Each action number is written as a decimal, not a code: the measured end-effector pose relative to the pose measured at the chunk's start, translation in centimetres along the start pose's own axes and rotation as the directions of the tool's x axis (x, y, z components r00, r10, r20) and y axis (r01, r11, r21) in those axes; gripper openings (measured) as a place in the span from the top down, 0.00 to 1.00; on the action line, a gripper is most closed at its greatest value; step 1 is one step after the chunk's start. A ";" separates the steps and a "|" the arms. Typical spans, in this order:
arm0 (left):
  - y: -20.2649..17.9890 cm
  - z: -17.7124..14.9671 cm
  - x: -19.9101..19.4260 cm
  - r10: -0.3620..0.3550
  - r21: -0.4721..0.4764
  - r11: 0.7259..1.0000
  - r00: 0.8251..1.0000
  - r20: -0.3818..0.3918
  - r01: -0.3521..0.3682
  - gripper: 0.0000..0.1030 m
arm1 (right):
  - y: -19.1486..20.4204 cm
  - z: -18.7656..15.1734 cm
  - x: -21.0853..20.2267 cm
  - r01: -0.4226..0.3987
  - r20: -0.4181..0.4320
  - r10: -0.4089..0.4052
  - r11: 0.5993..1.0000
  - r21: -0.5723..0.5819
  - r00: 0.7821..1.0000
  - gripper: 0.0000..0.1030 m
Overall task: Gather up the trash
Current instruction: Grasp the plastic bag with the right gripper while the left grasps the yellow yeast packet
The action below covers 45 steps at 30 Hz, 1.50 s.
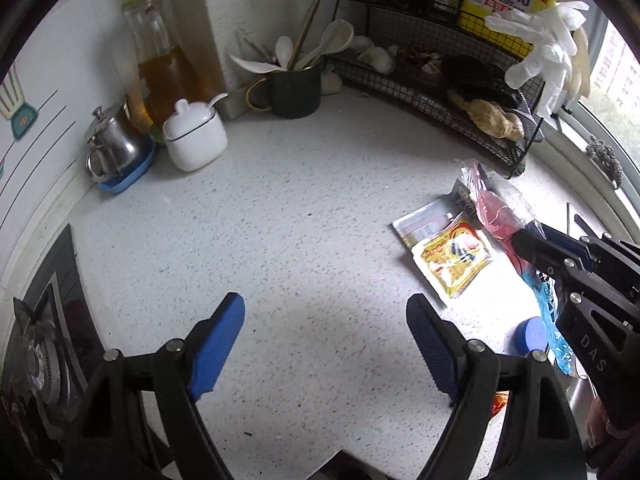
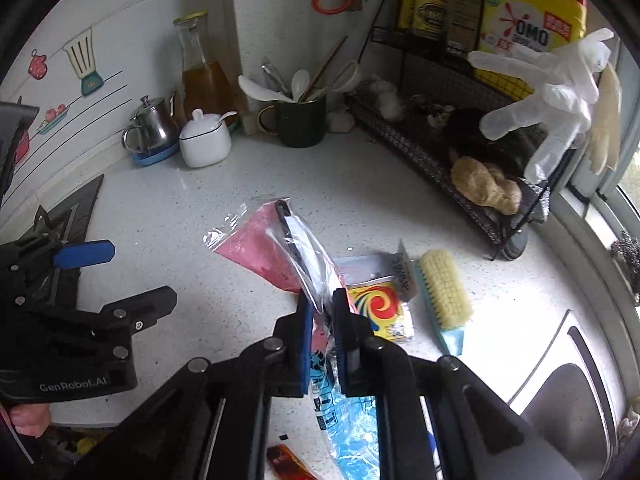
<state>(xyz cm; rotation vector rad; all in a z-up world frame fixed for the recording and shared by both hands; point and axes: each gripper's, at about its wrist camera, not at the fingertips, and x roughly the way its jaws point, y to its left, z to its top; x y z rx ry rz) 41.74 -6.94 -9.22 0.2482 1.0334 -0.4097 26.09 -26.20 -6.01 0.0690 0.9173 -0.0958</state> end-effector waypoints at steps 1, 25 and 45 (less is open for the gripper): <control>-0.7 0.6 0.3 -0.012 0.022 1.000 1.000 -0.001 0.012 0.21 | -0.6 0.1 0.2 0.025 -0.005 -0.025 1.000 0.014 1.000 0.92; -13.8 4.2 13.9 -0.106 0.488 0.844 0.961 -0.255 0.222 0.21 | -11.0 -3.3 8.1 0.210 -0.242 -0.145 0.941 0.267 0.959 0.91; -16.1 4.1 12.7 -0.160 0.530 0.803 0.955 -0.248 0.272 0.54 | -11.5 -3.6 7.3 0.174 -0.217 -0.109 0.935 0.310 0.970 0.91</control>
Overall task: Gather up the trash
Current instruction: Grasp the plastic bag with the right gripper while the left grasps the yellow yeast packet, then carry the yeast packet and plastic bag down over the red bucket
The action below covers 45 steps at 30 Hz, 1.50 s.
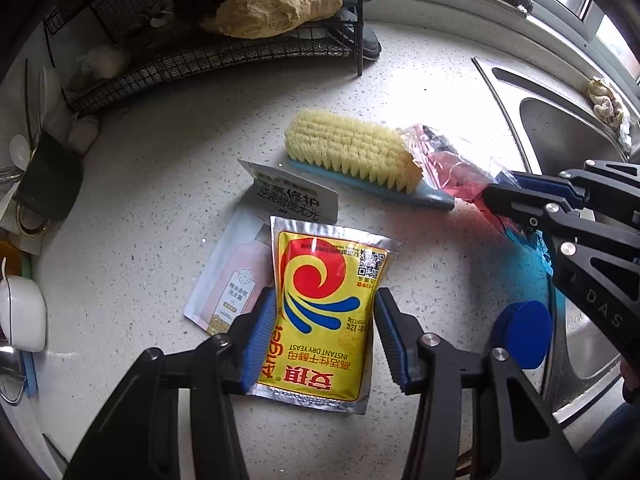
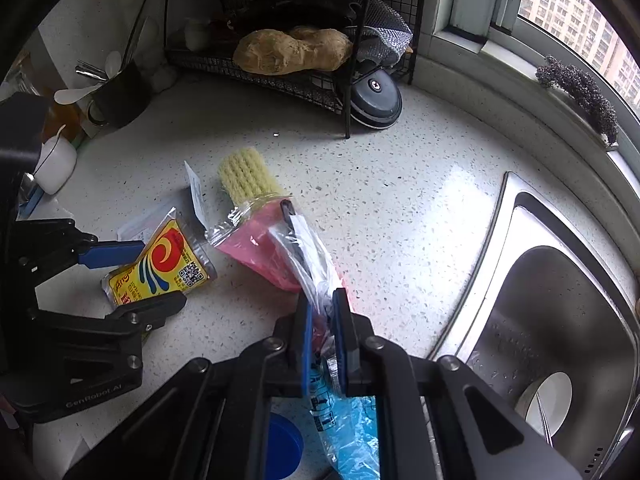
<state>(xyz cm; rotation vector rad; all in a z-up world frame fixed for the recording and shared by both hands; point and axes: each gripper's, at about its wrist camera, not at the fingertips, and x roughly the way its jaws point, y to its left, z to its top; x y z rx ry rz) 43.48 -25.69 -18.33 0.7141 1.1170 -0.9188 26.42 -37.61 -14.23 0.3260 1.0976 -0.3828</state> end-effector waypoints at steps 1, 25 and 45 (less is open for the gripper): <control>-0.1 -0.1 -0.3 0.002 -0.010 1.000 1.000 0.006 -0.002 0.55 | 0.1 -0.1 -0.4 0.000 0.007 0.000 1.000 -0.004 1.000 0.91; -0.4 -17.5 -15.1 0.121 -0.240 0.968 0.979 0.162 -0.079 0.56 | 9.6 -9.7 -12.4 -0.060 0.158 0.088 0.984 -0.169 0.984 0.92; -5.8 -40.1 -13.2 0.092 -0.469 0.880 0.996 0.010 -0.076 0.56 | 16.8 -27.6 -11.2 -0.197 -0.069 0.184 0.926 -0.322 0.980 0.91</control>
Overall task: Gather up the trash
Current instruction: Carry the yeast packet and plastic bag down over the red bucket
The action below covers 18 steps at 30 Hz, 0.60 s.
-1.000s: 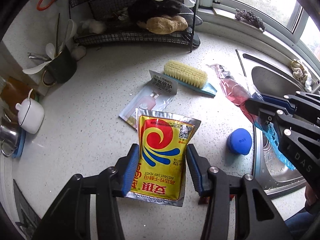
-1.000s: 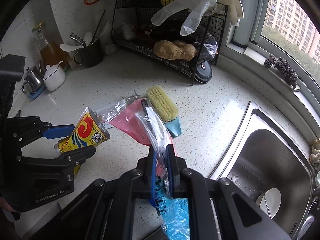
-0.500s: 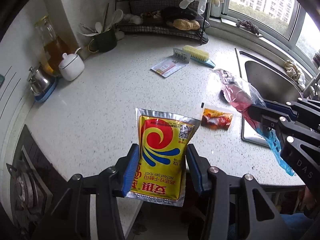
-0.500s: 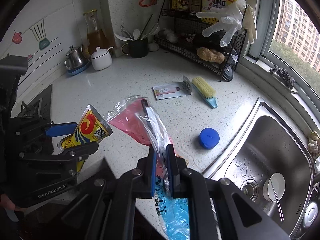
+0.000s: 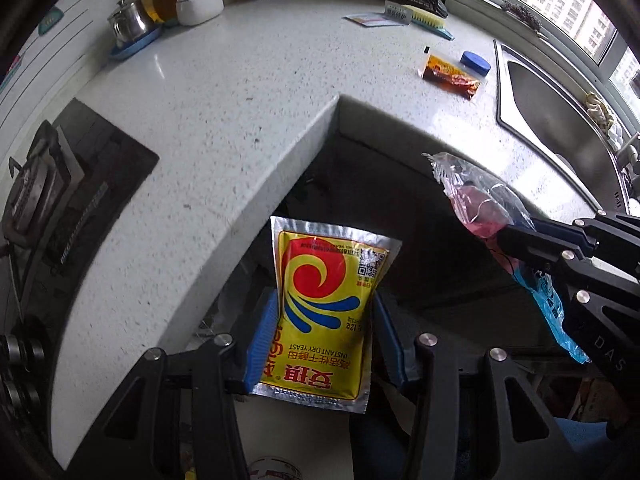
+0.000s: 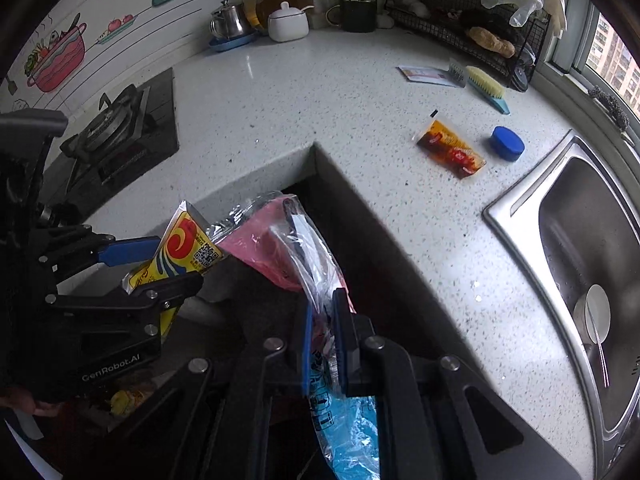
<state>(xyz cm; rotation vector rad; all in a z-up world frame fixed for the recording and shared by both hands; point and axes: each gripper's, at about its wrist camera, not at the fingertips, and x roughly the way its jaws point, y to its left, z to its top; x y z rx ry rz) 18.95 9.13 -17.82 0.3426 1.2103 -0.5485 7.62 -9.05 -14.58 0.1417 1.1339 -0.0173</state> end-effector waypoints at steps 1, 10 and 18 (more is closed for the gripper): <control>0.0 -0.7 0.6 -0.004 -0.010 1.000 1.000 -0.013 0.004 0.56 | 0.2 -0.6 0.7 -0.003 -0.018 0.002 1.000 -0.007 1.000 0.91; -0.6 -5.7 9.2 -0.052 -0.077 0.996 0.993 -0.104 0.044 0.56 | -0.1 -5.7 8.4 -0.013 -0.114 0.010 1.000 -0.024 0.993 0.92; -0.8 -8.2 19.5 -0.047 -0.087 0.996 0.988 -0.149 0.034 0.56 | -1.9 -8.7 17.3 0.013 -0.150 -0.016 1.000 -0.026 0.989 0.91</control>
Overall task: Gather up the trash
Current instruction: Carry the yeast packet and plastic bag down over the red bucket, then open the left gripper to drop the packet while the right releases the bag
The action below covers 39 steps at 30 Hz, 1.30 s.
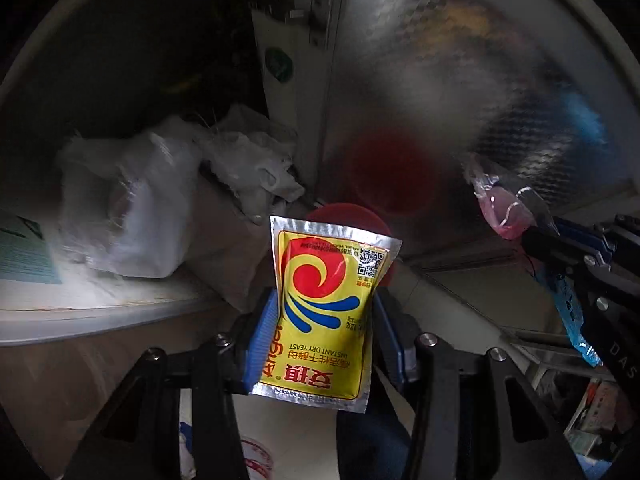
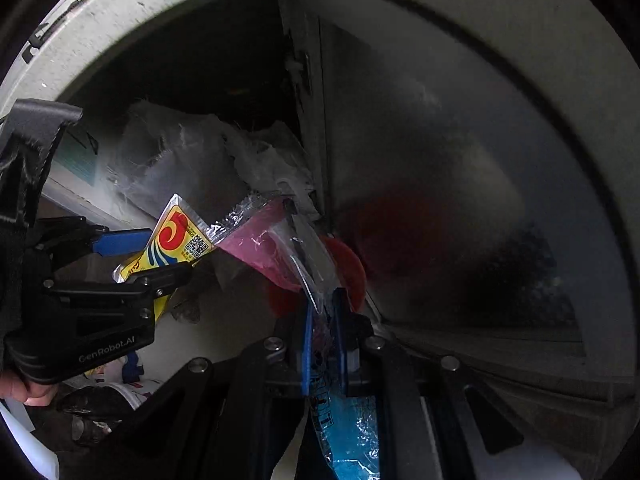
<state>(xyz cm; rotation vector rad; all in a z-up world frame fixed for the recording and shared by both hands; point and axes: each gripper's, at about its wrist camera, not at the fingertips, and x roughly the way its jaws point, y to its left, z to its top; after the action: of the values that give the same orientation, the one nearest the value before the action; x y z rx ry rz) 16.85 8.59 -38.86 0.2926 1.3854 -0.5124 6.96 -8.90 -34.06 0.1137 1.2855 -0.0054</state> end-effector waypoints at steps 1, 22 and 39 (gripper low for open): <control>0.1 0.0 1.1 -0.014 -0.010 1.000 1.000 -0.003 0.014 0.56 | -0.3 -0.2 1.0 0.001 -0.002 -0.001 1.000 0.003 1.000 0.91; -2.1 2.4 8.9 -0.051 0.120 0.991 0.999 -0.002 0.051 0.20 | -3.6 -0.9 7.6 0.036 -0.056 -0.031 0.996 0.081 0.998 0.92; 2.5 0.6 8.0 0.055 0.015 0.998 0.998 0.030 -0.055 0.16 | 0.3 1.0 11.2 -0.018 -0.063 0.010 0.990 -0.139 0.998 0.92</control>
<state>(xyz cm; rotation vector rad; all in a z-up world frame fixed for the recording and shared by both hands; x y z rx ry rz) 19.41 9.04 -46.85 0.3339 1.3411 -0.4809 11.15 -8.00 -44.48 0.0031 1.3428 0.1004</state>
